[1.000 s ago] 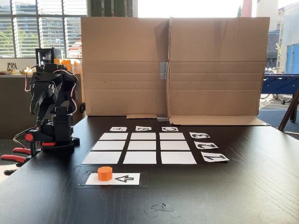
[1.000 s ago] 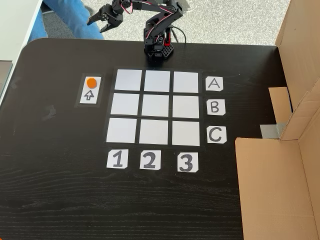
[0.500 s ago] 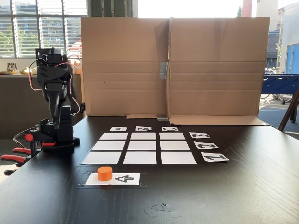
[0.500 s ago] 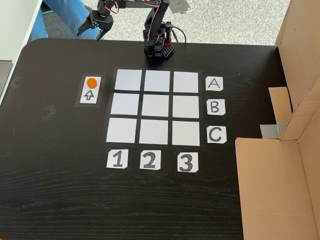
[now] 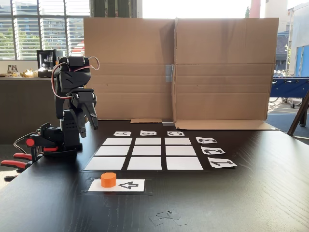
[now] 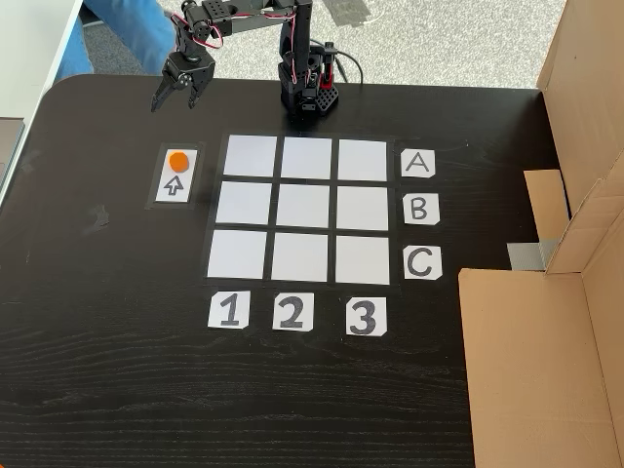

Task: Pick up the round, orange token and place it in the grid on square A3.

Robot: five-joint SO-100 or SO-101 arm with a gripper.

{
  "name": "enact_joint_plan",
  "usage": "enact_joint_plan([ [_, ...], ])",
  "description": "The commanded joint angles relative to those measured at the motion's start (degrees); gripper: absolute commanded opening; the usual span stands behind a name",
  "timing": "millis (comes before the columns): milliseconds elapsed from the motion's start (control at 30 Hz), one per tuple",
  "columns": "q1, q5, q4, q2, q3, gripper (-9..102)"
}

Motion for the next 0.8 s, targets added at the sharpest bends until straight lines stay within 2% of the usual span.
enact_joint_plan([
  [0, -1.3, -0.5, 0.3, -1.9, -3.0, 38],
  [767, -5.0, -0.2, -0.3, -22.1, -15.3, 39],
])
